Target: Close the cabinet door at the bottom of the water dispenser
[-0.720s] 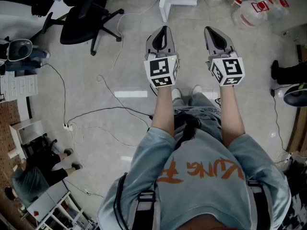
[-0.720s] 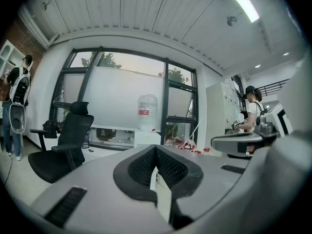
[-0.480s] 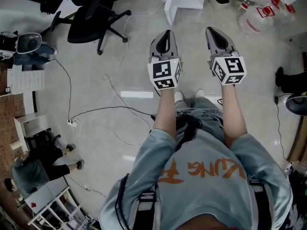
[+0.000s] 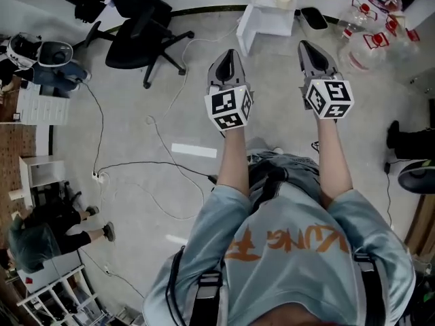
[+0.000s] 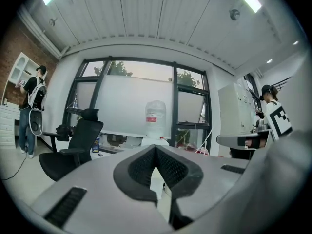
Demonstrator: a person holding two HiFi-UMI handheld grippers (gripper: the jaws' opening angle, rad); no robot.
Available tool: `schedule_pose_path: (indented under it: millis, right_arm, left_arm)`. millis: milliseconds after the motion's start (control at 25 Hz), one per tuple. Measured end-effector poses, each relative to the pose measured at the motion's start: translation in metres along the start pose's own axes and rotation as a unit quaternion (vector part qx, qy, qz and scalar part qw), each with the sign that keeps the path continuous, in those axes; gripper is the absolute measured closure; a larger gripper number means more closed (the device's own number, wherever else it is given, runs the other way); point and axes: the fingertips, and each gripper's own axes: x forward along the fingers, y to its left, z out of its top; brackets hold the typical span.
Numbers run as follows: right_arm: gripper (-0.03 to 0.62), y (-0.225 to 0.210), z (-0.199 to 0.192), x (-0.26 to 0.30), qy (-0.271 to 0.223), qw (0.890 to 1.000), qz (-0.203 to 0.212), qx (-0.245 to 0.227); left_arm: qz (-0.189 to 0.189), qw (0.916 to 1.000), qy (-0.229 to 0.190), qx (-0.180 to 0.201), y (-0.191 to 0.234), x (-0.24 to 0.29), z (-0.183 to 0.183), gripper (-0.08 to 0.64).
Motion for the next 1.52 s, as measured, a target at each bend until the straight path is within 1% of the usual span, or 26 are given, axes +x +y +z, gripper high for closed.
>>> schedule_pose_path:
  millis: [160, 240, 320, 440, 520, 600, 680, 800, 880, 960, 1120, 1280, 1440, 1520]
  right_arm:
    - [0.561, -0.023, 0.014, 0.001, -0.017, 1.000, -0.002, 0.002]
    - [0.561, -0.024, 0.020, 0.008, -0.023, 1.000, 0.003, 0.002]
    - [0.561, -0.016, 0.020, 0.017, -0.023, 1.000, 0.015, -0.001]
    - [0.561, -0.009, 0.013, 0.031, -0.017, 0.999, 0.032, -0.004]
    - [0.561, -0.015, 0.007, 0.040, -0.014, 0.999, 0.036, 0.005]
    - [0.561, -0.031, -0.003, 0.048, -0.005, 1.000, 0.026, 0.015]
    - [0.561, -0.049, -0.010, 0.059, 0.005, 1.000, 0.011, 0.019]
    - [0.561, -0.072, -0.009, 0.084, 0.005, 1.000, -0.005, 0.027]
    - [0.561, -0.082, -0.008, 0.104, 0.006, 0.999, -0.009, 0.030]
    - [0.561, -0.084, -0.010, 0.129, 0.012, 0.999, -0.008, 0.030]
    - [0.561, -0.080, -0.029, 0.188, 0.043, 0.998, 0.004, 0.035]
    - [0.561, -0.081, -0.067, 0.245, 0.079, 0.995, 0.001, 0.062]
    - [0.561, -0.095, -0.120, 0.298, 0.123, 0.988, -0.028, 0.088]
    - [0.561, -0.104, -0.138, 0.319, 0.139, 0.985, -0.044, 0.094]
  left_arm:
    - [0.008, 0.9999, -0.014, 0.004, -0.008, 0.007, 0.009, 0.549]
    - [0.016, 0.9997, -0.020, 0.004, -0.003, 0.008, 0.015, 0.549]
    - [0.028, 0.9994, -0.021, 0.000, 0.009, 0.007, 0.015, 0.549]
    - [0.057, 0.9980, -0.021, -0.020, 0.035, 0.010, 0.010, 0.549]
    - [0.074, 0.9963, -0.025, -0.034, 0.053, 0.016, 0.006, 0.549]
    - [0.081, 0.9955, -0.025, -0.044, 0.062, 0.027, 0.001, 0.549]
    - [0.074, 0.9959, -0.022, -0.048, 0.062, 0.045, -0.005, 0.549]
    - [0.051, 0.9975, -0.018, -0.045, 0.057, 0.080, -0.008, 0.549]
    - [0.037, 0.9983, -0.015, -0.043, 0.058, 0.103, -0.010, 0.549]
    - [0.036, 0.9982, -0.010, -0.047, 0.072, 0.125, -0.012, 0.549]
    - [0.057, 0.9958, 0.010, -0.071, 0.117, 0.160, -0.024, 0.549]
    - [0.068, 0.9925, 0.054, -0.086, 0.156, 0.190, -0.060, 0.549]
    - [0.066, 0.9866, 0.112, -0.098, 0.189, 0.230, -0.106, 0.549]
    - [0.061, 0.9839, 0.132, -0.105, 0.202, 0.252, -0.123, 0.549]
